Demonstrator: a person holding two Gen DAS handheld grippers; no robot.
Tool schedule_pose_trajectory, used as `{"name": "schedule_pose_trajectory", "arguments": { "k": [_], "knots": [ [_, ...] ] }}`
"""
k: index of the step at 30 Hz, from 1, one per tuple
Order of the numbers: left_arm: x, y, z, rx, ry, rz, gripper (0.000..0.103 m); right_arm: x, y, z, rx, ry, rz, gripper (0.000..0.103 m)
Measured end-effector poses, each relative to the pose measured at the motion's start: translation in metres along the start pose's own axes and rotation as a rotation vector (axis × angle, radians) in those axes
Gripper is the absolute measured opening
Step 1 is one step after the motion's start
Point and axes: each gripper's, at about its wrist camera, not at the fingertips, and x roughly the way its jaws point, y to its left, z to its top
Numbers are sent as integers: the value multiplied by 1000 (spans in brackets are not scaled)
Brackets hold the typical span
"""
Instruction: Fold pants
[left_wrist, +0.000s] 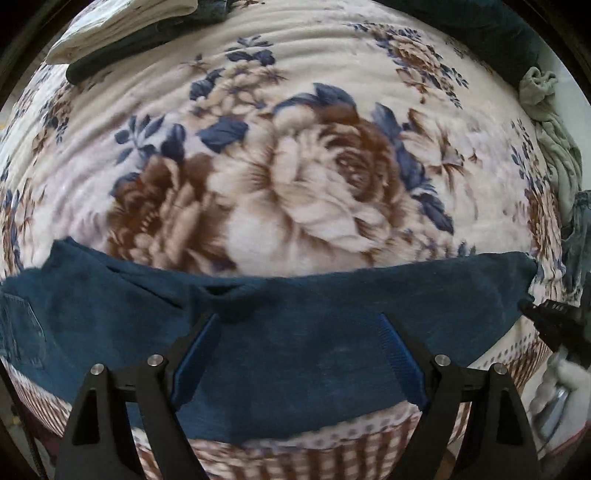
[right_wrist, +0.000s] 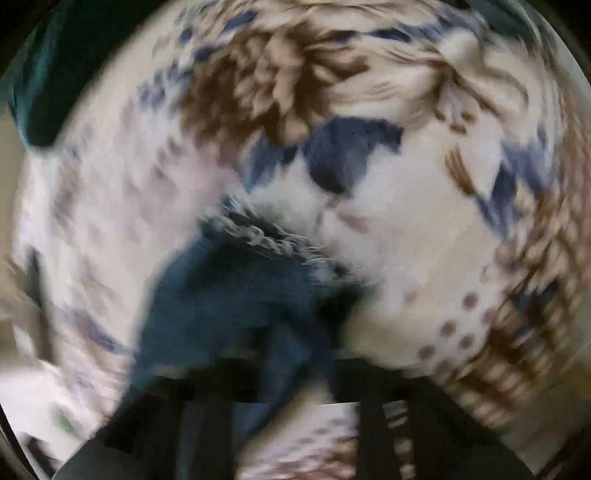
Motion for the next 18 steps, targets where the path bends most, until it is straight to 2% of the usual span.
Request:
{"name": "schedule_pose_trajectory", "arguments": {
  "k": [3,7,10,12,14,16,18],
  "knots": [
    [4,-16,-6,1,7,19,86,-5,9,-4,-68,-46,-50,4],
    [7,-28,-11,-8,13,24,86,-28,-13,-5,-15,-119,-52,3],
    [7,-35,-13,-16,9,21,86,-20,-32,-2,3,-72,-23,3],
    [9,-37,-13,-20,9,19,86,-10,-22,0,-53,-23,21,4],
    [11,-38,-13,-24,8,20,86,-10,-30,8,-38,28,70,5],
    [13,-37,-12,-32,8,26,86,-19,-44,15,12,42,133,10],
    [11,-32,-16,-56,3,24,86,-31,-53,18,25,26,91,29]
  ]
}}
